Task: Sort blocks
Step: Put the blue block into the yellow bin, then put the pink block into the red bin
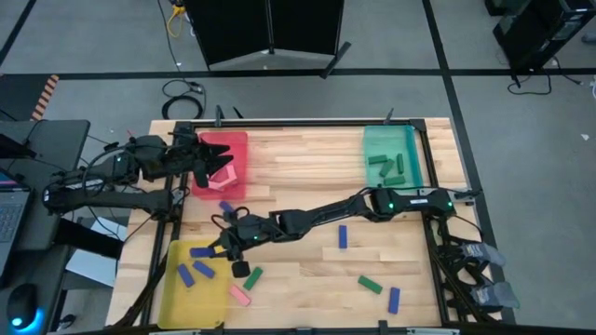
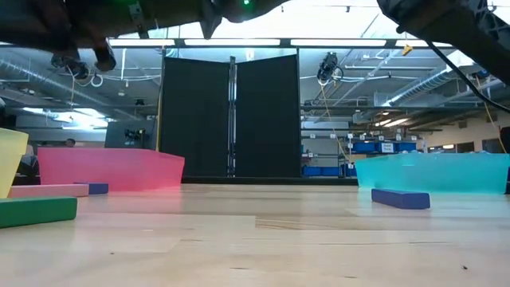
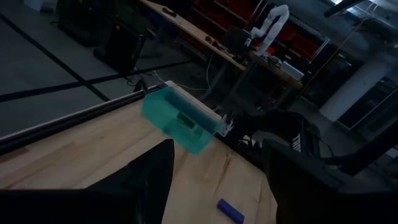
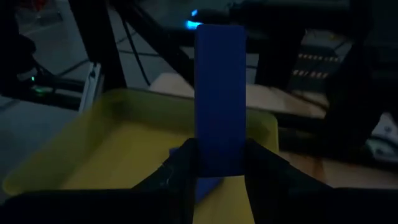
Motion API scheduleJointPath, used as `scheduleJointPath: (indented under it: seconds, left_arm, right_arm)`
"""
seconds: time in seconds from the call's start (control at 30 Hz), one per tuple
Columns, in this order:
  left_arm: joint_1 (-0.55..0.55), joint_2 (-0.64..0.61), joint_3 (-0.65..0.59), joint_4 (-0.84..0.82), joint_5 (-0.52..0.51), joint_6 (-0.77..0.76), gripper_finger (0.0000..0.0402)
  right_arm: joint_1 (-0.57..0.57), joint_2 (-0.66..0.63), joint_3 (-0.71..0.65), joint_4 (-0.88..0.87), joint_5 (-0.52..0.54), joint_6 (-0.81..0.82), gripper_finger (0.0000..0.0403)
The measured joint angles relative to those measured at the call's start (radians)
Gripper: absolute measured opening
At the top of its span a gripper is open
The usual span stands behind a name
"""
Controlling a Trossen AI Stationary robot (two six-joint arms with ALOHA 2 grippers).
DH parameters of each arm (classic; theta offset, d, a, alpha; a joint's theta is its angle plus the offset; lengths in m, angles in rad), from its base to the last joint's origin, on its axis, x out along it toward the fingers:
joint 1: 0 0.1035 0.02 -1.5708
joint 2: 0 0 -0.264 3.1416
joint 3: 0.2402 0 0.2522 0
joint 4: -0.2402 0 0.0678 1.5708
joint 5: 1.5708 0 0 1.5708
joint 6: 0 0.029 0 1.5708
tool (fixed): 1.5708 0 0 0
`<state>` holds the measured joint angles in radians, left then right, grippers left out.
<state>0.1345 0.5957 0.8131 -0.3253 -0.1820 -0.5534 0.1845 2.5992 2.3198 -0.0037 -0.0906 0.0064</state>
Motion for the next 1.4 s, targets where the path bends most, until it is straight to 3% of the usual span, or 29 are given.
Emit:
scheduleJointPath:
  seconds: [0.23, 0.47, 0.87, 1.03, 1.17, 1.27, 1.4]
  left_arm:
    - [0.0, 0.0, 0.0, 0.0, -0.012, 0.002, 0.025]
    - [0.0, 0.002, 0.0, 0.0, -0.015, 0.001, 0.025]
    - [0.0, 0.006, 0.0, -0.008, -0.014, 0.028, 0.025]
    - [0.0, 0.006, 0.0, -0.017, 0.04, 0.067, 0.025]
    - [0.0, 0.006, 0.0, -0.033, 0.043, 0.074, 0.025]
    - [0.0, 0.006, 0.0, -0.049, 0.045, 0.074, 0.025]
    - [0.0, 0.013, 0.0, -0.112, 0.049, 0.071, 0.025]
  right_arm:
    - [-0.009, 0.002, -0.001, -0.017, -0.005, 0.026, 0.0176]
    - [-0.016, 0.002, -0.001, -0.011, -0.052, 0.014, 0.0202]
    - [-0.047, -0.09, 0.002, 0.014, -0.088, -0.01, 0.0187]
    - [-0.063, -0.08, -0.046, 0.036, -0.076, 0.014, 0.017]
    - [-0.075, -0.124, -0.214, 0.176, -0.067, 0.068, 0.0163]
    - [-0.079, -0.196, -0.455, 0.358, -0.011, 0.107, 0.0162]
    - [-0.073, -0.393, -0.832, 0.615, 0.135, 0.126, 0.0162]
